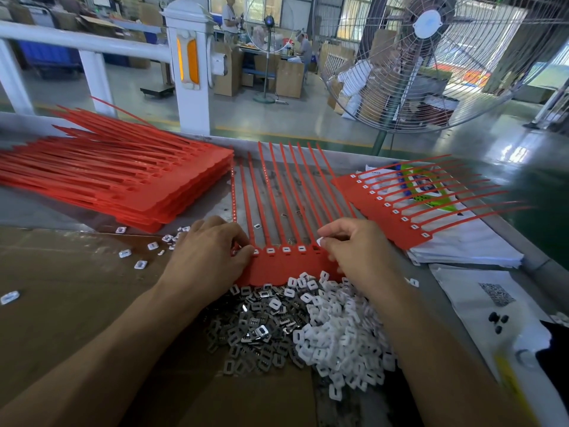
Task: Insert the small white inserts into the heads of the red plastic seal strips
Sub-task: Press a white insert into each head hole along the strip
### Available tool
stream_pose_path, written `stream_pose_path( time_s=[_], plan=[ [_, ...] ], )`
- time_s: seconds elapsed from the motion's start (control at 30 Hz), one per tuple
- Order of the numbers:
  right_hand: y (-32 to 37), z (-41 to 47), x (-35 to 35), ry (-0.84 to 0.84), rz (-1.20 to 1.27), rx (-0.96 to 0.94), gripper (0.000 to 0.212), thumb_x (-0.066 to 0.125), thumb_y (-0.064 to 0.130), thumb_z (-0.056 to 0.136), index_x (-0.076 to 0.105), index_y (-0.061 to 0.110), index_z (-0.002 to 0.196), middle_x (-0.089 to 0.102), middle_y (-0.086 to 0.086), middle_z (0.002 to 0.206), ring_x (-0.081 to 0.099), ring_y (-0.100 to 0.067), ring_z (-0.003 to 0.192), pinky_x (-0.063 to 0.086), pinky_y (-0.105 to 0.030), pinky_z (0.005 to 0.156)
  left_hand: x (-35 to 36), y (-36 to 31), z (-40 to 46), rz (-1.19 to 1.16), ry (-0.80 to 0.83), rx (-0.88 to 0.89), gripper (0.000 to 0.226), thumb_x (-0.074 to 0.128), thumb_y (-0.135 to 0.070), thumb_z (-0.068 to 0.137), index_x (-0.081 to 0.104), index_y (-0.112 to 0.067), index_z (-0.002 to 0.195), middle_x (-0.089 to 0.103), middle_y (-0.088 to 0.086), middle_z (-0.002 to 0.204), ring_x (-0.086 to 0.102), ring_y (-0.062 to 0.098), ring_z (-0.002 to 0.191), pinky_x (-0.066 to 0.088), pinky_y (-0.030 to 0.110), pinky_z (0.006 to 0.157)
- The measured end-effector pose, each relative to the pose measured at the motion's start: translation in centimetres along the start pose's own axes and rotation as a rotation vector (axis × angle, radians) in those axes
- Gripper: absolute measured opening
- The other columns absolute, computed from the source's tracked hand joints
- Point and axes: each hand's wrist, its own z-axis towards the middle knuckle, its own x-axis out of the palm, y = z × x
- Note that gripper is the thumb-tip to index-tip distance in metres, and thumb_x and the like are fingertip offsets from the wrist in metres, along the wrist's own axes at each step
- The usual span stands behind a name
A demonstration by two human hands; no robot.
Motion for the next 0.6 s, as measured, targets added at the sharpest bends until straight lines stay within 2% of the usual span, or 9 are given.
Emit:
stream_pose_path(
  time_s=[0.13,0.23,0.47,0.6],
  plan=[
    [-0.20,0.11,0.16,-0.011,-0.050,-0.007,0.013,0.074,0.018,0.094,0.076,0.030,0.096,0.070,0.019,0.088,0.065,0.001,0.076,0.046,-0.011,0.064,-0.03,0.02,-0.07,0.003,0.001,0.005,0.016,0.064,-0.047,0.092,0.069,-0.035,0.100,0.056,-0.010,0.107,0.049,0.015,0.109,0.042,0.044,0.102],
    [-0.39,0.21,0.34,-0.007,-0.102,-0.025,0.011,0.074,0.022,0.094,0.077,0.029,0.102,0.064,0.025,0.086,0.060,0.010,0.080,0.040,-0.002,0.059,-0.04,-0.02,-0.07,0.007,0.004,0.003,0.016,0.063,-0.048,0.092,0.069,-0.036,0.101,0.056,-0.009,0.109,0.049,0.015,0.110,0.041,0.044,0.102],
    [-0.40,0.20,0.72,0.011,-0.161,-0.057,0.013,0.074,0.020,0.095,0.079,0.025,0.105,0.063,0.026,0.085,0.058,0.013,0.080,0.039,-0.004,0.068,-0.09,-0.07,-0.20,0.009,0.006,0.000,0.015,0.063,-0.048,0.092,0.069,-0.036,0.100,0.056,-0.010,0.108,0.048,0.015,0.111,0.041,0.044,0.102],
    [-0.26,0.22,0.82,0.023,-0.187,-0.070,0.016,0.073,0.020,0.095,0.080,0.022,0.109,0.074,0.014,0.106,0.055,0.014,0.077,0.039,-0.003,0.070,-0.19,-0.05,-0.22,0.009,0.011,-0.002,0.015,0.062,-0.048,0.092,0.068,-0.037,0.100,0.055,-0.010,0.109,0.048,0.014,0.111,0.041,0.044,0.103]
  ],
)
